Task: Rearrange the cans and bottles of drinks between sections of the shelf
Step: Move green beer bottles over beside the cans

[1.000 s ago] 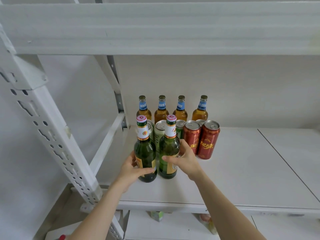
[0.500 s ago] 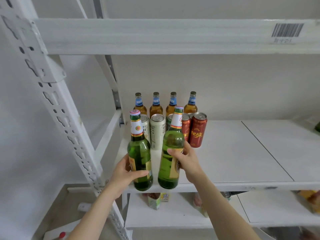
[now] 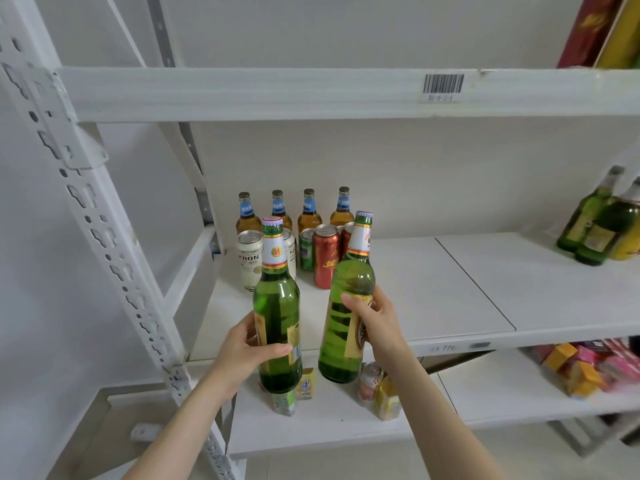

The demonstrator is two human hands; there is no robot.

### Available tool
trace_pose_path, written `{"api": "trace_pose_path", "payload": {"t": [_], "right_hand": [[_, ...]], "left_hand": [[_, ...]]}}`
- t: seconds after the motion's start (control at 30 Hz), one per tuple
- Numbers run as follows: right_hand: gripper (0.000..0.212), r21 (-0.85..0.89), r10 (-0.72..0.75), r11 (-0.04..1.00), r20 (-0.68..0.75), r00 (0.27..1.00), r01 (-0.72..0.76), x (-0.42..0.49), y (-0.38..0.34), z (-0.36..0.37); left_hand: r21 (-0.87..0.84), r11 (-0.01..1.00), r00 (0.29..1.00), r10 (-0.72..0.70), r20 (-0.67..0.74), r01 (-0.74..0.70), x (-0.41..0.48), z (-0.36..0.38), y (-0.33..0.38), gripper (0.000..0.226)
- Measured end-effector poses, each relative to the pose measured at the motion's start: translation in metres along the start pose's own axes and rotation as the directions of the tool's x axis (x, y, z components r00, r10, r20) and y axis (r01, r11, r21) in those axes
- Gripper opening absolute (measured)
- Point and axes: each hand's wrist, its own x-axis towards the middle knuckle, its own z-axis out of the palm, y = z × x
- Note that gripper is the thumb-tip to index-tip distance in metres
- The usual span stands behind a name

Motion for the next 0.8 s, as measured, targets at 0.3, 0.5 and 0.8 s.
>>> {"api": "trace_pose_path", "payload": {"t": [0.3,0.5,0.8], "right_hand": [[0.050,-0.013,-0.005,1.000,-0.039,0.999,0.005,-0.010,-0.017,-0.093],[0.037,-0.026,-0.001,1.000,0.000,1.000,0.001,-0.025,-0.041,-0.182],[0.041,-0.028,0.005,1.000,-0.019,1.000,-0.005,-0.033,-0.064,-0.296]], "left_hand": [[-0.004,1.000,1.000,0.002,0.012,-0.002,0.004,0.092,0.012,0.081],[-0.031,0.999,1.000,0.022,0.002,-0.022,-0.004,0.182,0.021,0.071],[-0.003,1.000,1.000,0.020,0.009,-0.020,0.002,0.293,0.036,0.087]]}}
